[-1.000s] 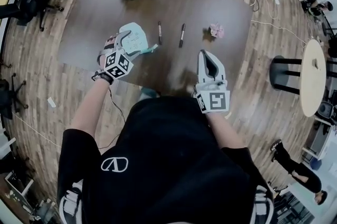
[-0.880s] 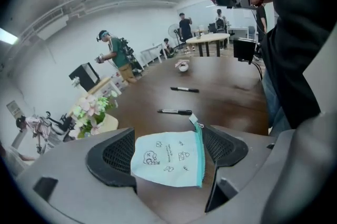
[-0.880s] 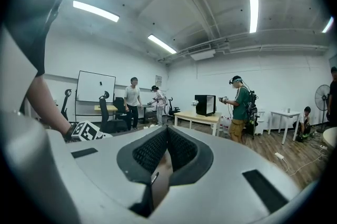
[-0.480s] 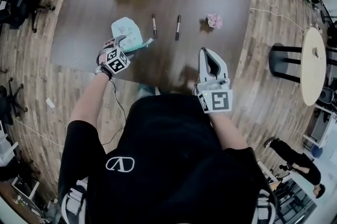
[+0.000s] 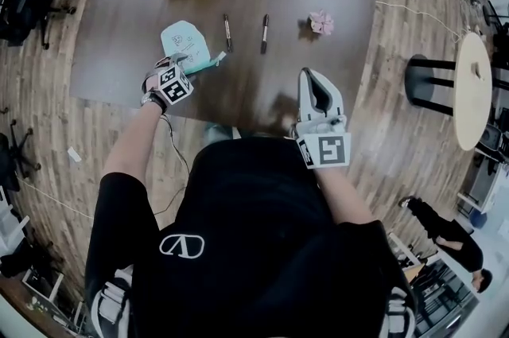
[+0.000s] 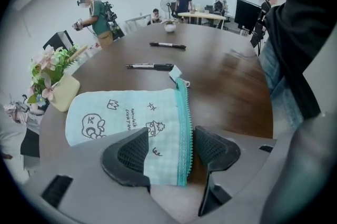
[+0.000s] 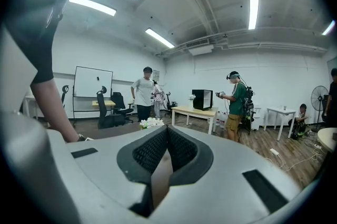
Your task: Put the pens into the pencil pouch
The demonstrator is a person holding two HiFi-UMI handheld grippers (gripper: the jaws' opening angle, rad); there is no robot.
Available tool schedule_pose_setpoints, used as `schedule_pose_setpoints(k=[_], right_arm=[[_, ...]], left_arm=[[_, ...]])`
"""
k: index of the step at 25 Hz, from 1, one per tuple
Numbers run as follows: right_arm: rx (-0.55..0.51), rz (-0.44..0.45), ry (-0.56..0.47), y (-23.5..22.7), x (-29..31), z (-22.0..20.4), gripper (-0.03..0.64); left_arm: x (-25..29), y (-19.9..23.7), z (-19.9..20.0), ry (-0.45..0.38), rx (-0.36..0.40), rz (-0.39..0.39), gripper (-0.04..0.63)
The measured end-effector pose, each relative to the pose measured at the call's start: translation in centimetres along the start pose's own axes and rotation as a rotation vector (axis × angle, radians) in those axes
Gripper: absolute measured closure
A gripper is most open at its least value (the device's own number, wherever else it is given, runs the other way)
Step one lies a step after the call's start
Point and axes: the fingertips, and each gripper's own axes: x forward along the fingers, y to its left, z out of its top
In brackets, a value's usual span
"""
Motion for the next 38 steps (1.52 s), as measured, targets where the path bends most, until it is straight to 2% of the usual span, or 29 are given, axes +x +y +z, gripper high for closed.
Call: schedule_pose_setpoints(k=[3, 4, 10, 15, 19, 26, 31, 38], right_arm=[[0.003, -0.003, 0.001, 0.0, 0.1, -0.1, 0.617], [0.005, -0.003, -0.001, 0.0, 0.1, 0.0, 0.617], [0.019, -0.005, -0.009, 0.1, 0.1, 0.2, 0.617], [0.001, -0.001, 0.006, 0.0, -0.1, 0.0, 0.617], [0.002, 0.004, 0.001, 0.3, -0.1, 0.0, 0.618], [0.040, 0.003, -0.025, 0.2, -0.2, 0.4, 0.617], [0.041, 0.001, -0.023, -0.2, -0.2, 0.3, 0.617], [0.054, 0.005, -0.045, -0.2, 0.0, 0.9, 0.617]], left_arm=[[0.0, -0.1, 0.1, 0.007, 0.000, -0.007, 0.349], [0.0, -0.1, 0.1, 0.009, 0.000, -0.007, 0.394], [0.0, -0.8, 0.2, 0.018, -0.026, -0.039, 0.542], [-0.5, -0.7, 0.6, 0.014, -0.085, -0.071, 0.569], [-1.1, -0.3, 1.0, -0.016, -0.172, -0.094, 0.575], [-3.6, 1.2, 3.2, -0.123, -0.341, -0.117, 0.580], [-7.4, 3.1, 6.5, -0.284, -0.492, -0.133, 0.580], [-13.6, 4.7, 10.8, -0.524, -0.660, -0.151, 0.580]])
